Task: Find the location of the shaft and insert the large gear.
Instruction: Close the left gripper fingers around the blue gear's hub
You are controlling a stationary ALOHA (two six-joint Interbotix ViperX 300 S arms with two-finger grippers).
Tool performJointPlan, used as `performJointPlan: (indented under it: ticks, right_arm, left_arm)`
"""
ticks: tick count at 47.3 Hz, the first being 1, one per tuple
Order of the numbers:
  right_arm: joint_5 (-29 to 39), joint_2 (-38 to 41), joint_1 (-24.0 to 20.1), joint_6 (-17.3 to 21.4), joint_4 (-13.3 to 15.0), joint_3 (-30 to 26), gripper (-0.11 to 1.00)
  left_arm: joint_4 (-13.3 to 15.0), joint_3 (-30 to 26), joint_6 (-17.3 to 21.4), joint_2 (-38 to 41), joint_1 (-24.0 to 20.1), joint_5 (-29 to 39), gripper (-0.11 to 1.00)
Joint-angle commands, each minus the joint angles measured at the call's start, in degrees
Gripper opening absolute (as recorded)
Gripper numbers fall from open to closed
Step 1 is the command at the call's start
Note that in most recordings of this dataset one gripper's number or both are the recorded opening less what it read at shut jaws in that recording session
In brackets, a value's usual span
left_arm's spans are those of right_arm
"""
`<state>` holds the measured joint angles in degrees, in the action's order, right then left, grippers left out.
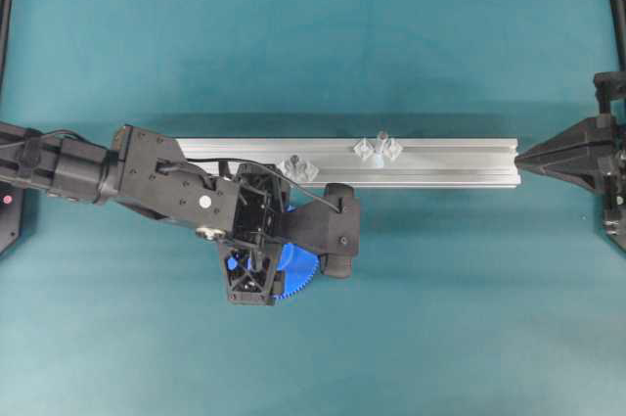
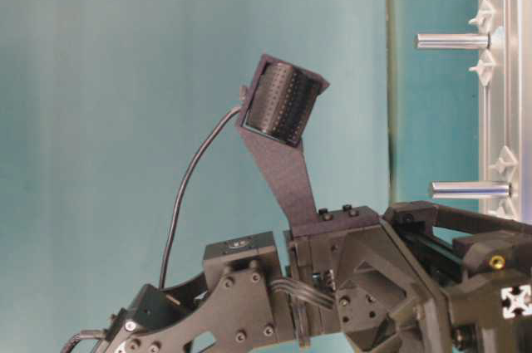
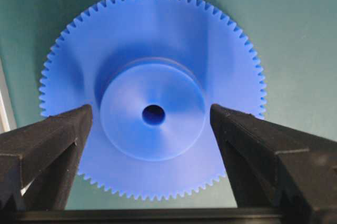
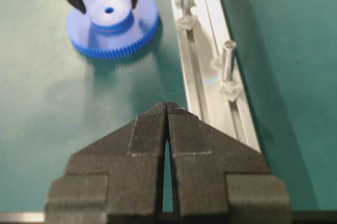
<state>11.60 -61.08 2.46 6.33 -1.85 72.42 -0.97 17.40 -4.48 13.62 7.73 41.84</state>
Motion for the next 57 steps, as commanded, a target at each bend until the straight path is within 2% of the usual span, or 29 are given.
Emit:
performJointPlan:
  ticks: [1, 25, 57]
  right_arm:
    - [-0.35, 0.26, 0.0, 0.53, -0.09, -0.7, 0.0]
    - [-0.35, 0.26, 0.0, 0.62, -0.09, -0.53, 0.0]
    - [-0.26, 0.18, 0.09, 0.62, -0.09, -0.44, 0.0]
  left_arm:
    - [-0.26, -1.05, 0.09, -1.23, 0.18, -0.09, 0.94]
    - [-0.26, -0.97, -0.09, 1.32, -0.09, -1.67, 0.94]
    - [-0.26, -0.97, -0.09, 1.67, -0.09, -0.44, 0.92]
